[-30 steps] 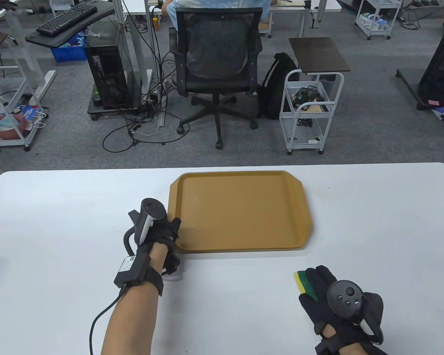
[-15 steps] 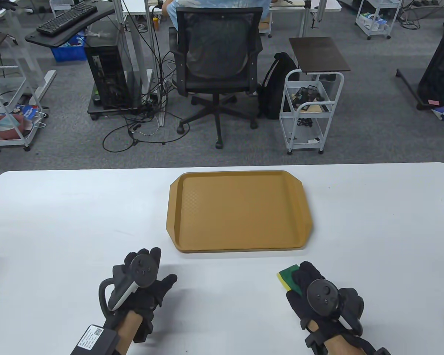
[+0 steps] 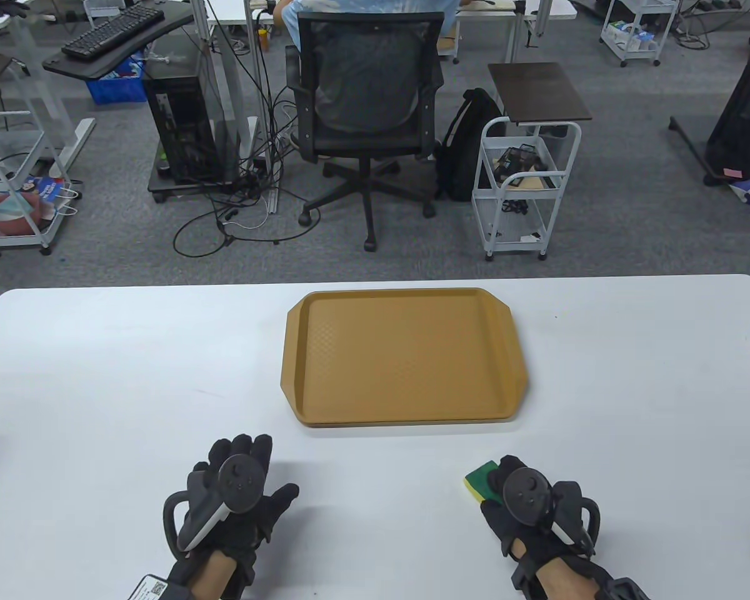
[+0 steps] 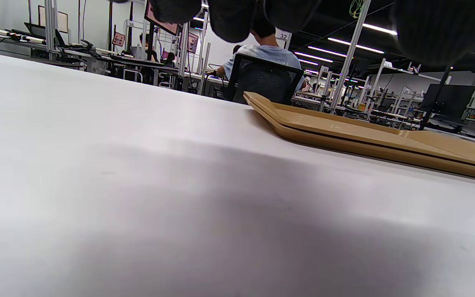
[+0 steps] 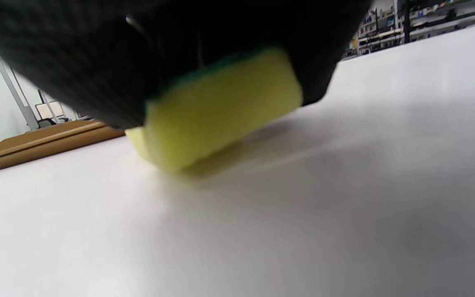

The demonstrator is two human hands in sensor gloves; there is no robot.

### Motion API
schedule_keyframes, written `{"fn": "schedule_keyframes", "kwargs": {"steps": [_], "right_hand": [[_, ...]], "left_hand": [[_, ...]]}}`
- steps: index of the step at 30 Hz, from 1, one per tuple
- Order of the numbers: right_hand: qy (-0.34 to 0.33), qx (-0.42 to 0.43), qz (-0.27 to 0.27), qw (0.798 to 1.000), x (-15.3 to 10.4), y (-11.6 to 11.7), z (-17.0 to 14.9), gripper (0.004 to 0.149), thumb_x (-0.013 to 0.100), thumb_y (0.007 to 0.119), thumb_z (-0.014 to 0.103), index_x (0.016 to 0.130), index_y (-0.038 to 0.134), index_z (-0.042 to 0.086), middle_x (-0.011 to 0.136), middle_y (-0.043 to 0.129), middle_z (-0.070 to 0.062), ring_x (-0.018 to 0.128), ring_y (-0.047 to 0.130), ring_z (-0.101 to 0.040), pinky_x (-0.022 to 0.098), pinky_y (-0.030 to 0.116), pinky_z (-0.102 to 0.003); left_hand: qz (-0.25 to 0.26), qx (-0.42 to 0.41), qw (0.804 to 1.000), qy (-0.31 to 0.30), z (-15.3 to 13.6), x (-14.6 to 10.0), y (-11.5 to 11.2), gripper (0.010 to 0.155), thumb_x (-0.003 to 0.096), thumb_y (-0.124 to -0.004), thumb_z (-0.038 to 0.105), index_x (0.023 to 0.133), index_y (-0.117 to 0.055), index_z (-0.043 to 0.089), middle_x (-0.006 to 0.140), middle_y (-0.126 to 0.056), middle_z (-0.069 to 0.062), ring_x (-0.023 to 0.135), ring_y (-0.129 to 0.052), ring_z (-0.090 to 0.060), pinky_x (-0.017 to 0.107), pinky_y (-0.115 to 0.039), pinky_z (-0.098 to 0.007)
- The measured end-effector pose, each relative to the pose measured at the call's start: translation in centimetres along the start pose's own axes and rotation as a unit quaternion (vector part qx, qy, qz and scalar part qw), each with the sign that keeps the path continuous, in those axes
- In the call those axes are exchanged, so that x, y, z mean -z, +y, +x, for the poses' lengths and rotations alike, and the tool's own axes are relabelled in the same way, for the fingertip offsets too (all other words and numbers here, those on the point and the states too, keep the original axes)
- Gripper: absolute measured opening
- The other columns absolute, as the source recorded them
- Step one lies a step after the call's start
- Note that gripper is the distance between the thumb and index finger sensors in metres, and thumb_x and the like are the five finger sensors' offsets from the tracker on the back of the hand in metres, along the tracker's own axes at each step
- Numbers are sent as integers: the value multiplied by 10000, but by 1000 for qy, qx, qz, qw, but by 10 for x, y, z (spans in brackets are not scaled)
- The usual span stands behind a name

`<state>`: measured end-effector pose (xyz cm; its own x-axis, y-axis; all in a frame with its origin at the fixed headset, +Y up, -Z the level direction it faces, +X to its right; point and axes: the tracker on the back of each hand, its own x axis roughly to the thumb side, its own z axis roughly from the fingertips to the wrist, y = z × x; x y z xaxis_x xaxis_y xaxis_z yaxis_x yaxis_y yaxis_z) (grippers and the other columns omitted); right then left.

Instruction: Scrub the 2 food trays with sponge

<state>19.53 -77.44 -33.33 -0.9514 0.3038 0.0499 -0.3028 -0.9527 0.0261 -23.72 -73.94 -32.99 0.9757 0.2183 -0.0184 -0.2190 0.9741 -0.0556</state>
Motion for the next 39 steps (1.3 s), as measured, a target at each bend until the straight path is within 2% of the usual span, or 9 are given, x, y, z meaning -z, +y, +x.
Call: {"fn": "schedule_keyframes", "kwargs": {"steps": [5,9,13,24,31,39], "right_hand": [[-1,5,19,1000,0,-1,1,538,421,946,435,902,818,231,1071,646,-124,902,847,-345,670,819,-457],[0,-14,31,999,-3,-7,2,552,412,939,459,915,834,257,1112,581,-101,964,705,-400,711,680,-578],[-12,-4,21,1000,-7,-16,3,605,406,922,498,953,790,276,1134,537,-81,1023,615,-410,744,594,-632],[-20,29,-73,997,-34,-57,-6,801,385,880,596,1061,603,269,1158,482,-72,1078,516,-412,772,505,-674],[-13,27,-79,996,-41,-70,-19,824,380,876,614,1074,575,287,1177,433,-50,1105,449,-405,789,449,-688],[-5,30,-77,997,-40,-70,-21,830,380,884,604,1076,567,283,1180,421,-46,1110,431,-408,793,430,-696]], "left_hand": [[6,2,1000,1,-1,-2,3,886,381,-733,717,1140,-470,343,1202,-453,-67,1131,-422,-455,761,-401,-683],[6,-1,1000,3,-2,-2,3,873,382,-736,713,1135,-498,340,1198,-468,-74,1127,-433,-457,758,-404,-683],[5,4,1000,1,1,-2,2,873,381,-734,715,1135,-498,343,1199,-468,-66,1127,-436,-455,759,-402,-684],[4,4,1000,-1,3,-2,2,872,383,-734,715,1136,-500,342,1199,-473,-68,1128,-441,-453,759,-405,-683],[5,15,1000,-3,8,-1,3,874,383,-733,717,1137,-495,344,1199,-473,-66,1128,-443,-452,761,-407,-681],[3,19,1000,-3,9,-1,2,878,383,-732,718,1139,-486,345,1201,-471,-65,1130,-442,-452,760,-405,-684]]}}
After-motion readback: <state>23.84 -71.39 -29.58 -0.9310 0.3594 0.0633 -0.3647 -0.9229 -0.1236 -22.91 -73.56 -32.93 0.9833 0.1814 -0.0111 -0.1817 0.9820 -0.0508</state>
